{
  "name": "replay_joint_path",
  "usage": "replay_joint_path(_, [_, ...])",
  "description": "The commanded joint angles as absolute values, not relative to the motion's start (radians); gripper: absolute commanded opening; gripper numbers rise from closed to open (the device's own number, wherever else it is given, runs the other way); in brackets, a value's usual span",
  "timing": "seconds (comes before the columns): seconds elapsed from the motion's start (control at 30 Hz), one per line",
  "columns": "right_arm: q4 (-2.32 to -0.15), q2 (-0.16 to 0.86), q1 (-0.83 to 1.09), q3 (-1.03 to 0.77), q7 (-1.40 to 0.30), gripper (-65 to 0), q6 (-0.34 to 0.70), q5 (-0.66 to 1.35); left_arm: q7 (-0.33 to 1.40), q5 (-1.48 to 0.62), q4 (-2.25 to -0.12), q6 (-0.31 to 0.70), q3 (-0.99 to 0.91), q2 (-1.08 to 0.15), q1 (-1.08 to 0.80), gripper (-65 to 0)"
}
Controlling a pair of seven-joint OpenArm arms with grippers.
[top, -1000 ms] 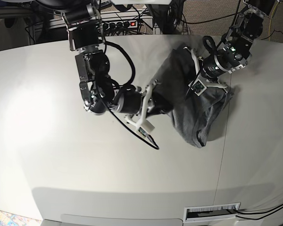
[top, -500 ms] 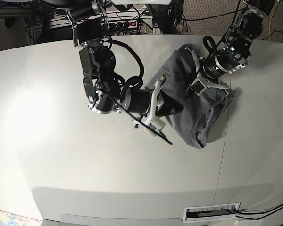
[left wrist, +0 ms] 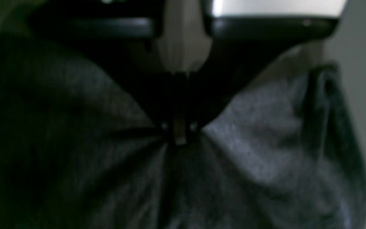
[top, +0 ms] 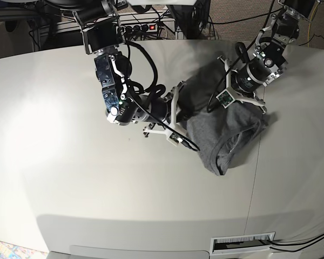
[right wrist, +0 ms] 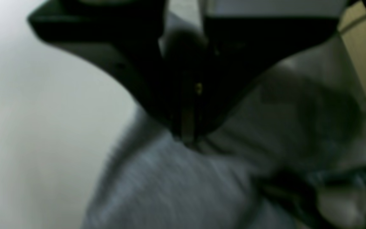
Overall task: Fold the T-shirt properly
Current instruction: 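Grasp the shirt edge with the left gripper and fold it over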
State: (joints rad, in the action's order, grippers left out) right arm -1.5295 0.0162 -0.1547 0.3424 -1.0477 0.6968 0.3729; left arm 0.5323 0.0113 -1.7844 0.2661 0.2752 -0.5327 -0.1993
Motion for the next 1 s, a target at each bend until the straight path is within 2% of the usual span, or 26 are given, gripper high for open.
replay_joint_path(0.0, [-1.544,0.020,-0.173,0.339,-1.058,-65.0,0.698,0.380,0.588,0.048,-1.778,0.263,0.272,-0.552,-0.202,-65.0])
replay_joint_path(0.17, [-1.544,0.034,-0.138,0.339,-1.082,-65.0,0.698,0.380,0.538,0.092,-1.778,0.252,0.272,-0.579,-0.197,-65.0])
replay_joint_path(0.37, [-1.544,0.033,-0.076,0.339,-1.065,-65.0,0.698,0.382,0.480,0.184,-1.778,0.151,0.272,-0.612,-0.173,-65.0])
replay_joint_path(0.53, [-1.544,0.033,-0.064,0.339,-1.069,-65.0,0.698,0.436,0.392,0.207,-1.778,0.140,0.272,-0.646,-0.144,-65.0])
replay_joint_path(0.67, [-1.563,0.033,-0.064,0.339,-1.036,-65.0,0.698,0.437,0.418,0.229,-1.779,0.043,0.272,-0.648,-0.117,-65.0])
replay_joint_path(0.8, [-1.610,0.033,-0.064,0.339,-1.039,-65.0,0.698,0.438,0.407,0.209,-1.779,0.044,0.272,-0.649,-0.071,-65.0])
replay_joint_path(0.97, [-1.689,0.033,-0.063,0.339,-1.058,-65.0,0.698,0.523,0.355,0.060,-1.729,0.070,0.272,-0.648,-0.012,-65.0])
